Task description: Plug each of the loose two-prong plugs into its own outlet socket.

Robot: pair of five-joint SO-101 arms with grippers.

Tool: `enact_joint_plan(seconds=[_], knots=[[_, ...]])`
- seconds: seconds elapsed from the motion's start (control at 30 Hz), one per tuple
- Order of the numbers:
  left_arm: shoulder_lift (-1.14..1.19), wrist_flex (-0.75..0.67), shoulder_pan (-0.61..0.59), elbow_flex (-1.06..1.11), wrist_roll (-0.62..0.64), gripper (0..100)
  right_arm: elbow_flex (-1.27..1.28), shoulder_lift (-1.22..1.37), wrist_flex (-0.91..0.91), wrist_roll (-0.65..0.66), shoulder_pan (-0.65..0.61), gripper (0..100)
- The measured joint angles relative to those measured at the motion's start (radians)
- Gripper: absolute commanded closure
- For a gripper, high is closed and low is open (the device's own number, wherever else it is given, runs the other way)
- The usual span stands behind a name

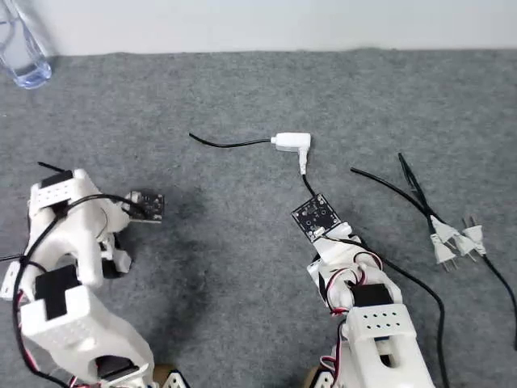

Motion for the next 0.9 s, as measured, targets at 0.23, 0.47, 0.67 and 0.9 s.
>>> enact_joint_plan(seconds=[0.23, 0.47, 0.67, 0.9], knots=[[0.028, 0.133, 0.011, -0.133, 0.008, 78, 0.0, 0.0, 0.0, 0.0, 0.0, 80.9], [0.1, 0.143, 0.011, -0.14, 0.011, 80, 0.0, 0.0, -0.002, 0.0, 0.0, 81.1], [0.114, 0.143, 0.015, -0.14, 0.011, 97, 0.0, 0.0, -0.006, 0.0, 0.0, 81.2], [0.114, 0.269, 0.058, -0.249, 0.017, 99, 0.0, 0.0, -0.014, 0.0, 0.0, 81.2]])
